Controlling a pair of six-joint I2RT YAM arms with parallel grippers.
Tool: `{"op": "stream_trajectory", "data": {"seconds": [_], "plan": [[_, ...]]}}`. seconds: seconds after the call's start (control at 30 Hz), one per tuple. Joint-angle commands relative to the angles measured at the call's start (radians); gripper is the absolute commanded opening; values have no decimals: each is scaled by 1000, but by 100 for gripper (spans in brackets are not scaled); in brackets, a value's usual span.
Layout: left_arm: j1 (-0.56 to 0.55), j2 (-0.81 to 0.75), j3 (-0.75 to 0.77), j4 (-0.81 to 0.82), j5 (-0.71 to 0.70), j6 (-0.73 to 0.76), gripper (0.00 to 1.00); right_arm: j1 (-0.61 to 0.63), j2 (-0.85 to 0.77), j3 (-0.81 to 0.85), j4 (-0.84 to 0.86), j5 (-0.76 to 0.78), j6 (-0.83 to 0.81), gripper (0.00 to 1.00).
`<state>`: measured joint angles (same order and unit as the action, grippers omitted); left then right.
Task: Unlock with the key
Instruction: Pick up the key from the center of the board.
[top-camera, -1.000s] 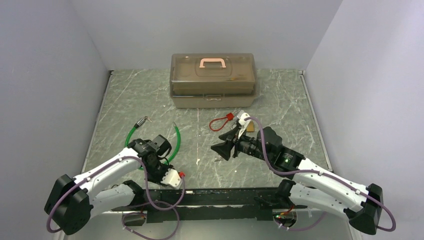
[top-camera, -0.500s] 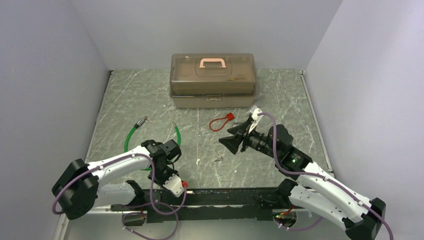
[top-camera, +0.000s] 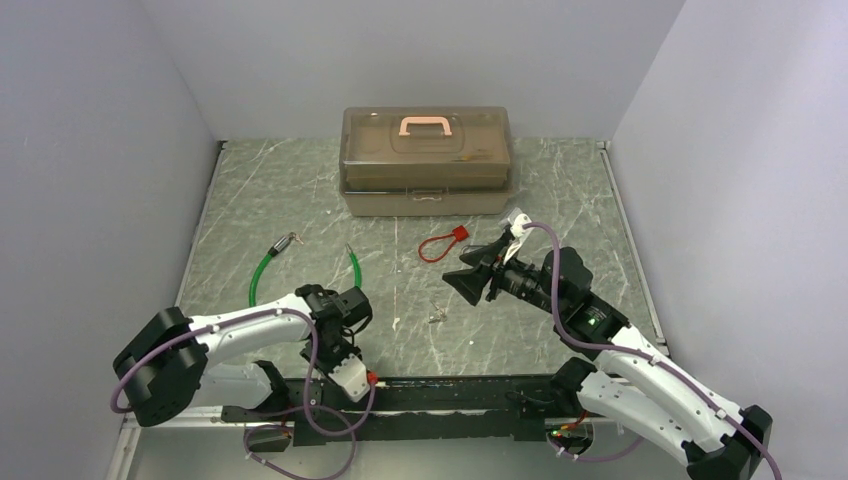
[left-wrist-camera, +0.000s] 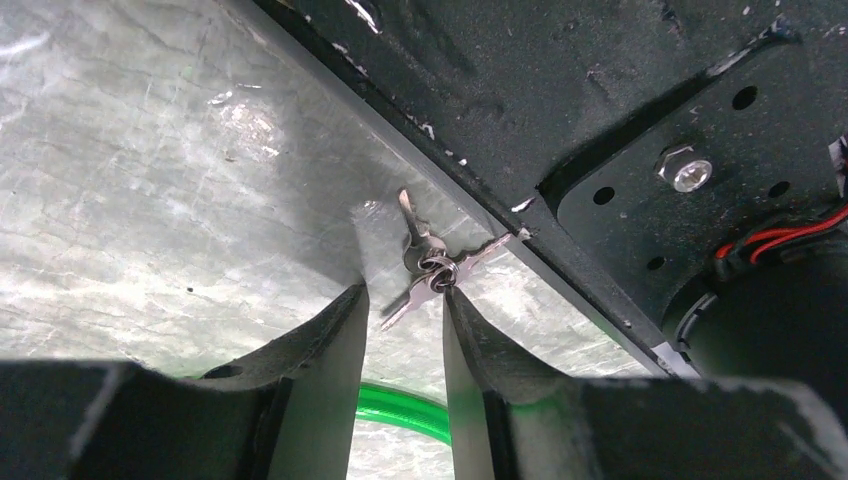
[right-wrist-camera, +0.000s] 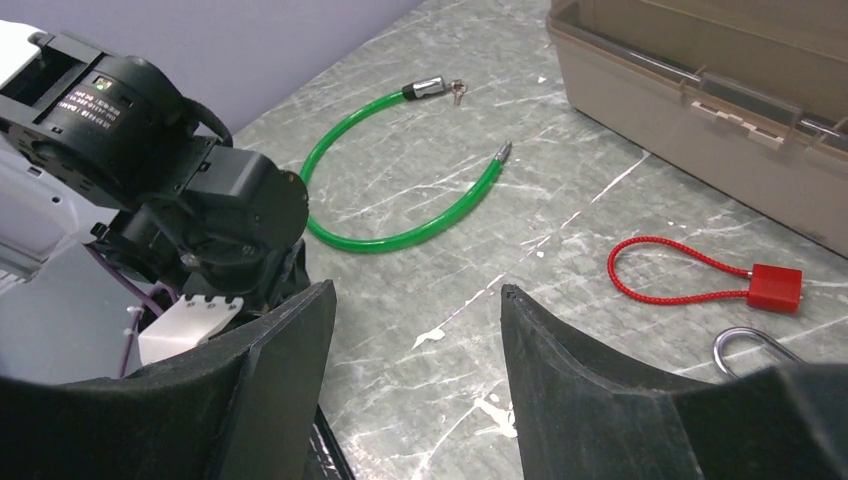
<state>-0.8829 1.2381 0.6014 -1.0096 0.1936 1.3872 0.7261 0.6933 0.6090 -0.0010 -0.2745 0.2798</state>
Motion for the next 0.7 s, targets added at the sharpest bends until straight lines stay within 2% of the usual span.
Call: {"op": "stream_trajectory", "data": {"seconds": [0.0, 0.07, 0.23, 0.43, 0.57, 0.67], "plan": [[-57, 11, -27, 65, 38, -30, 38, -12, -27, 8, 7, -8, -2, 64], [-60, 22, -18, 90, 45, -57, 35, -16, -30, 8, 4, -5, 0, 63], [-60, 85, 57, 256, -10, -182, 16, -22, -31, 7, 17, 1, 11, 59], [-60, 226, 225, 273, 34, -303, 9, -29, -53, 4, 4, 23, 14, 53], [-59, 402, 396, 182, 44, -391, 6, -34, -74, -5, 4, 47, 21, 48], [-53, 487, 500, 177, 48, -402, 3, -37, -85, -12, -22, 63, 25, 46]]}}
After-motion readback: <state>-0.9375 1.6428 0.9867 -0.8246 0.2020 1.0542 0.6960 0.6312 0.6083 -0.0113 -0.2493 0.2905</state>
